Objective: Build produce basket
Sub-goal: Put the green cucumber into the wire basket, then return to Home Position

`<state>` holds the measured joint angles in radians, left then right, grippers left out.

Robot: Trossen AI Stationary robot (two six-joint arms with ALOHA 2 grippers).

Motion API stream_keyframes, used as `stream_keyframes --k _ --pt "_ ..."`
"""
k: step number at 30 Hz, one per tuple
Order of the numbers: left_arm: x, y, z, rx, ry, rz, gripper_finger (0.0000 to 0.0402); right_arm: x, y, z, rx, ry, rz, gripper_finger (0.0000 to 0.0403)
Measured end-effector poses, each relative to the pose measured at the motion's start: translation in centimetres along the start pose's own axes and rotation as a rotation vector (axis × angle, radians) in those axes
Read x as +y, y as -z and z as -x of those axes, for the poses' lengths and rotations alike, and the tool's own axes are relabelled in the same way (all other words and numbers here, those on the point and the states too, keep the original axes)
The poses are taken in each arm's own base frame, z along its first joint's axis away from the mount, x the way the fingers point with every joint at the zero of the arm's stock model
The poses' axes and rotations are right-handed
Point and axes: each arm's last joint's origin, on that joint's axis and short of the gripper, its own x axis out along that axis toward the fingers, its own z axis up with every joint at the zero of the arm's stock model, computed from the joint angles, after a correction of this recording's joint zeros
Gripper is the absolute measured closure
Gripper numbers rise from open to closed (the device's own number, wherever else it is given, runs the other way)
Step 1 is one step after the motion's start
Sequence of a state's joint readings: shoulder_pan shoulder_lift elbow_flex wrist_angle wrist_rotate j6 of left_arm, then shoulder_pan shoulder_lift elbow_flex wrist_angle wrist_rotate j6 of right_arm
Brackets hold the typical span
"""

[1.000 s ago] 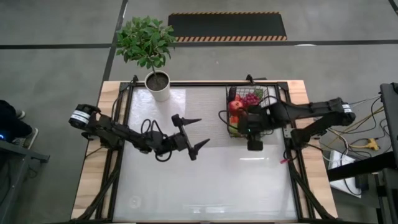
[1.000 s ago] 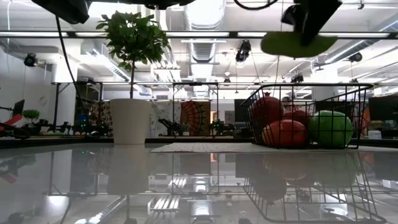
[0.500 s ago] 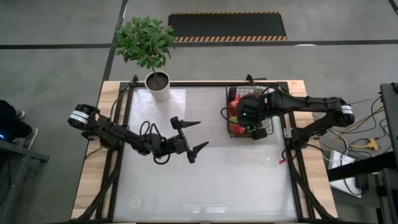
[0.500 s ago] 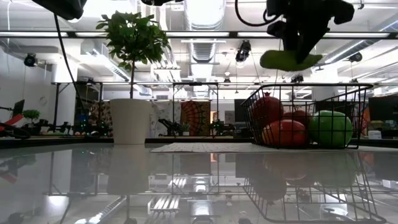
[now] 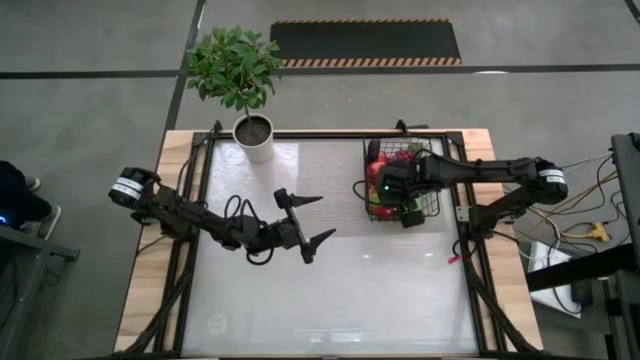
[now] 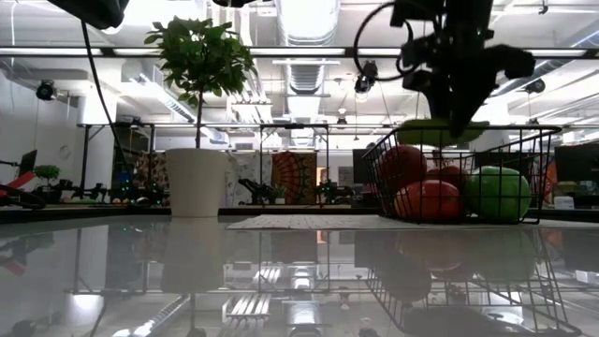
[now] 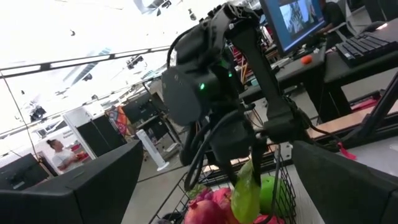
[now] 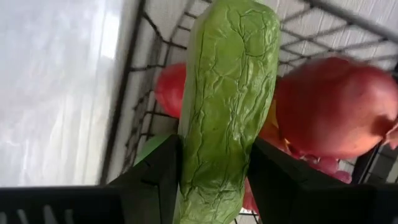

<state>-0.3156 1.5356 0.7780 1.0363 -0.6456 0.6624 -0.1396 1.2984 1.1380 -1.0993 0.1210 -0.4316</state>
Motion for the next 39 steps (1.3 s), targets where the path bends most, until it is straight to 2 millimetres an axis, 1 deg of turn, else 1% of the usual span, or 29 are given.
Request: stream_keyframes --k 3,8,12,17,27,34,39 --pt "0.0 0.0 0.0 0.000 0.001 0.000 0.0008 -0.3 0.4 -0.9 0.004 0.004 -0.020 0.0257" --pt "0.0 0.0 0.0 0.000 0.001 0.000 0.0008 -0.3 0.8 -2.1 0.006 0.005 -0.005 0.0257" --pt "0.0 0.0 0.0 0.000 0.001 0.000 0.0008 -0.2 0.9 -2.8 -0.002 0.009 -0.004 0.0253" --pt "0.0 0.0 0.0 0.000 0.001 0.000 0.0008 -0.2 0.9 -3.1 -0.015 0.018 -0.029 0.0236" --pt "0.0 0.0 0.0 0.001 0.000 0.000 0.0008 -0.5 0.5 -2.5 -0.040 0.031 -0.072 0.0189" --pt "0.0 0.0 0.0 0.003 -0.003 0.000 0.0008 -0.9 0.0 -1.7 -0.069 0.052 -0.079 0.0184" --pt "-0.1 0.1 0.1 0.013 -0.002 -0.006 0.0008 -1.1 -0.8 0.0 -0.107 0.065 -0.092 0.0184"
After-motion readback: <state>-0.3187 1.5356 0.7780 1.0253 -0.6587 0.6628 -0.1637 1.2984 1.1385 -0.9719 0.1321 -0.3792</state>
